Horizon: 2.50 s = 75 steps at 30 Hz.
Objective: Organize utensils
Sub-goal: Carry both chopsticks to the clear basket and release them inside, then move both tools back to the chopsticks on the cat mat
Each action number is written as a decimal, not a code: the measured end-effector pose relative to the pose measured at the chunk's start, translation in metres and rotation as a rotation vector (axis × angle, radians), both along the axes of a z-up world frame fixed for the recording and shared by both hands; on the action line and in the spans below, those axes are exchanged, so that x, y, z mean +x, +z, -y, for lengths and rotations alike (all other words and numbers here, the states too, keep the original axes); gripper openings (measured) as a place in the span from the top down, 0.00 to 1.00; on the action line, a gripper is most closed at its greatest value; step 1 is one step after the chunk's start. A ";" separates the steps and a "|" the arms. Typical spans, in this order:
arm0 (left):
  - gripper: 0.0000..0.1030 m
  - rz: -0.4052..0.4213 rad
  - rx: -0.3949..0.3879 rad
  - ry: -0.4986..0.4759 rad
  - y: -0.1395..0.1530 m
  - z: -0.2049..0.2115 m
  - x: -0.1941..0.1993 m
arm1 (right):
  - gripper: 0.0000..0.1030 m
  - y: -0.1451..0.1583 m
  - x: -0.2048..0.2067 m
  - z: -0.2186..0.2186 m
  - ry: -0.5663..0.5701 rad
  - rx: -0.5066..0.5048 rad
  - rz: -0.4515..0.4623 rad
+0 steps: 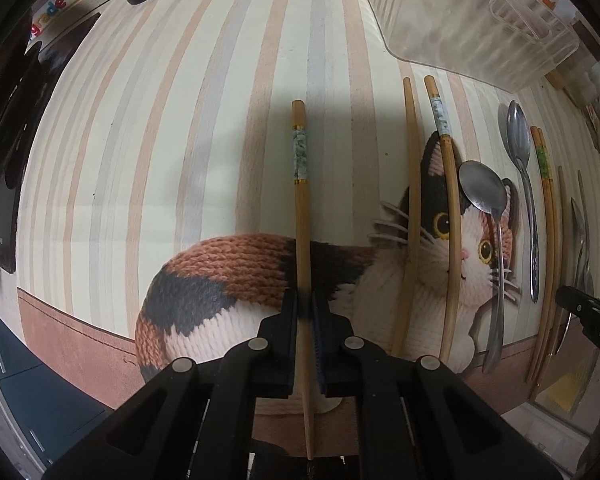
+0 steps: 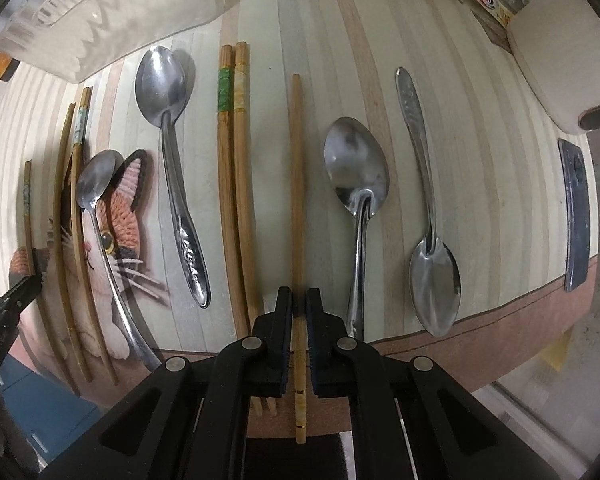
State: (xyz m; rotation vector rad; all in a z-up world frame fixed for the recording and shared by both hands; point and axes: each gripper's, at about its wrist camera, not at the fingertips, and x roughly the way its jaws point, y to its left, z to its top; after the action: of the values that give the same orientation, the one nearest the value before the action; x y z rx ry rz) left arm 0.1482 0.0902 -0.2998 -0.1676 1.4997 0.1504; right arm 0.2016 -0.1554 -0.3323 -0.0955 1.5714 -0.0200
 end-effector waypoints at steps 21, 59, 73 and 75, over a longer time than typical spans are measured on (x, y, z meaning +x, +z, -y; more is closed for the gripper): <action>0.96 0.300 -0.038 -0.031 0.163 0.016 0.014 | 0.94 0.149 -0.009 -0.010 -0.051 0.202 0.240; 0.30 0.246 0.081 0.105 0.149 0.013 0.219 | 0.46 0.132 0.229 -0.066 0.108 0.257 0.249; 0.00 0.289 0.149 0.077 0.139 0.024 0.139 | 0.00 0.138 0.135 -0.027 0.073 0.191 0.335; 0.00 0.279 0.150 0.065 0.135 0.027 0.125 | 0.00 0.133 0.120 -0.020 0.060 0.191 0.324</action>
State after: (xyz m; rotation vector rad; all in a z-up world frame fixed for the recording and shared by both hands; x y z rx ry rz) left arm 0.2732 0.0630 -0.1649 -0.1112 1.2003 0.2799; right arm 0.3216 -0.1358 -0.1996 0.0111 1.2393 0.1542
